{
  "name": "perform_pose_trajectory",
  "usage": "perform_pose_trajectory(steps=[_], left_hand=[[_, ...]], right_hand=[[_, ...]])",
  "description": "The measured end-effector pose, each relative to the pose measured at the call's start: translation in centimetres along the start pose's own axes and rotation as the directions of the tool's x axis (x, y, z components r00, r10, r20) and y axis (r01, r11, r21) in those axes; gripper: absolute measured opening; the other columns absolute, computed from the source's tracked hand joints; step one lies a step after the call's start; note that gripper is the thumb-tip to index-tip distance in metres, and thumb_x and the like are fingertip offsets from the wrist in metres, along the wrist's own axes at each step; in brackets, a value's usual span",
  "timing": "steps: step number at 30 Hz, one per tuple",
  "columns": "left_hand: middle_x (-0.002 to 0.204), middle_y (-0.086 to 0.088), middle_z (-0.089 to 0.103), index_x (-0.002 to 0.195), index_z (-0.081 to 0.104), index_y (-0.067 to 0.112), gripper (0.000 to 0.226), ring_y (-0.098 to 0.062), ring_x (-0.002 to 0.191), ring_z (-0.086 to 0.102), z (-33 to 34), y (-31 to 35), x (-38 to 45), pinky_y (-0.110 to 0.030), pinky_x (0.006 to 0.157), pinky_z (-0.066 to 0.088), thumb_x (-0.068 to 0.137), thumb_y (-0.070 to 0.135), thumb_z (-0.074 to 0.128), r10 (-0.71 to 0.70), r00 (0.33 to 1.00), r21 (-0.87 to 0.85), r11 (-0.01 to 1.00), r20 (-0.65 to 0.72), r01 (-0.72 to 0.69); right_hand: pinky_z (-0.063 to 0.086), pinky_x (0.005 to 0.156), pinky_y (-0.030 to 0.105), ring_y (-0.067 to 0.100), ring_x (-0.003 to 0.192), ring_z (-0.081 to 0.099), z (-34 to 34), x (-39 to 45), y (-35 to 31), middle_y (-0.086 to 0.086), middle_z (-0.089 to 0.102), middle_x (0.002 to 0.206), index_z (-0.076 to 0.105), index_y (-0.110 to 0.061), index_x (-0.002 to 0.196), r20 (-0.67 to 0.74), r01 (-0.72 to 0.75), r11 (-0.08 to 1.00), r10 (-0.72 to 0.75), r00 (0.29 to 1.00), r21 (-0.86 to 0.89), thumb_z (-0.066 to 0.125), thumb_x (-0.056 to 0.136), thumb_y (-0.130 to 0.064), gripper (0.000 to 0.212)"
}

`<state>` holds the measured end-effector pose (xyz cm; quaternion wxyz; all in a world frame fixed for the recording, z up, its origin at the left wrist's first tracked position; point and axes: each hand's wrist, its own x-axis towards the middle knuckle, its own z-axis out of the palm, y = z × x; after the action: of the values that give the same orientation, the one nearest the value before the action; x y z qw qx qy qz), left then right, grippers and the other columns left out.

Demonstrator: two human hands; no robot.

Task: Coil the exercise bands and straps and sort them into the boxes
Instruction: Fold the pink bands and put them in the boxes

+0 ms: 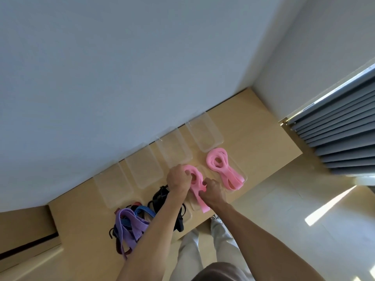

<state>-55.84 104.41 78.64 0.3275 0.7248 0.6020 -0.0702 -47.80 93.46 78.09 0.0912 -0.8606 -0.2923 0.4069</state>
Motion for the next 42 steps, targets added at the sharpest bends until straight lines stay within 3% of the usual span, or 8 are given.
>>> perform_pose_trajectory(steps=[8,15,21,25,29,35,38,42], left_hand=[[0.108,0.000,0.073,0.116,0.069,0.016,0.023,-0.015,0.090,0.063,-3.8,2.3,-3.7,-0.025,0.070,0.046,0.096,0.021,0.060,0.062,0.992,-0.161,0.984,-0.109,-0.079],[0.112,-0.006,0.073,0.118,0.069,0.010,0.026,-0.022,0.102,0.067,-7.7,5.4,-3.8,-0.035,0.085,0.055,0.096,0.015,0.056,0.208,0.957,-0.195,0.949,-0.204,-0.248],[0.107,-0.003,0.073,0.112,0.070,0.012,0.023,-0.020,0.098,0.067,-6.9,8.8,-3.1,-0.033,0.082,0.054,0.095,0.014,0.055,0.244,0.939,-0.136,0.950,-0.243,-0.282],[0.104,-0.005,0.072,0.112,0.069,0.010,0.024,-0.024,0.099,0.067,-3.6,11.1,-2.8,-0.034,0.082,0.054,0.094,0.014,0.054,0.179,0.968,-0.121,0.972,-0.174,-0.201],[0.077,-0.007,0.057,0.075,0.053,0.007,0.013,-0.030,0.078,0.056,0.2,12.9,-2.6,-0.032,0.061,0.038,0.087,0.008,0.049,0.009,0.999,-0.117,0.993,-0.040,-0.013],[0.115,-0.013,0.068,0.122,0.062,0.003,0.030,-0.026,0.092,0.063,4.7,13.3,-1.8,-0.023,0.062,0.038,0.094,0.010,0.052,-0.223,0.973,-0.115,0.967,0.065,0.229],[0.121,-0.013,0.066,0.130,0.057,0.005,0.036,-0.025,0.088,0.061,6.4,12.9,-0.2,-0.022,0.056,0.039,0.095,0.010,0.053,-0.307,0.951,-0.132,0.942,0.032,0.309],[0.115,-0.011,0.068,0.123,0.062,0.007,0.031,-0.030,0.100,0.065,8.3,12.7,2.2,-0.034,0.076,0.050,0.093,0.013,0.055,-0.306,0.952,-0.143,0.943,-0.021,0.300]], right_hand=[[0.045,0.066,0.027,0.020,0.083,0.062,-5.8,-1.8,-2.7,0.006,0.069,0.108,0.063,-0.016,0.123,-0.144,-0.003,0.996,0.015,0.989,0.085,0.059,0.086,-0.012,0.037],[0.049,0.090,0.034,0.031,0.112,0.059,-12.4,-1.8,-5.5,0.011,0.062,0.123,0.061,-0.014,0.127,-0.193,0.197,0.975,-0.214,0.958,-0.104,0.055,0.086,-0.010,0.041],[0.049,0.090,0.034,0.030,0.112,0.060,-17.1,0.1,-4.3,0.012,0.062,0.126,0.059,-0.014,0.131,-0.175,0.259,0.956,-0.281,0.944,-0.136,0.056,0.087,-0.010,0.044],[0.050,0.089,0.033,0.028,0.112,0.061,-18.6,2.3,-1.2,0.009,0.063,0.126,0.060,-0.017,0.129,-0.091,0.263,0.955,-0.277,0.957,-0.138,0.056,0.086,-0.010,0.044],[0.049,0.087,0.031,0.027,0.113,0.062,-19.5,5.2,2.5,0.006,0.064,0.128,0.061,-0.021,0.127,0.003,0.224,0.966,-0.226,0.974,-0.128,0.057,0.087,-0.013,0.041],[0.048,0.078,0.029,0.028,0.107,0.064,-18.6,8.0,5.9,0.008,0.066,0.121,0.062,-0.018,0.120,0.160,0.213,0.964,-0.188,0.969,-0.156,0.057,0.089,-0.019,0.032],[0.048,0.076,0.029,0.027,0.106,0.065,-17.4,9.6,6.6,0.007,0.066,0.120,0.061,-0.016,0.120,0.204,0.198,0.970,-0.168,0.965,-0.139,0.058,0.090,-0.023,0.031],[0.050,0.077,0.031,0.030,0.102,0.065,-15.6,11.6,6.9,0.010,0.067,0.116,0.062,-0.015,0.116,0.212,0.164,0.982,-0.142,0.967,-0.090,0.061,0.087,-0.023,0.030]])
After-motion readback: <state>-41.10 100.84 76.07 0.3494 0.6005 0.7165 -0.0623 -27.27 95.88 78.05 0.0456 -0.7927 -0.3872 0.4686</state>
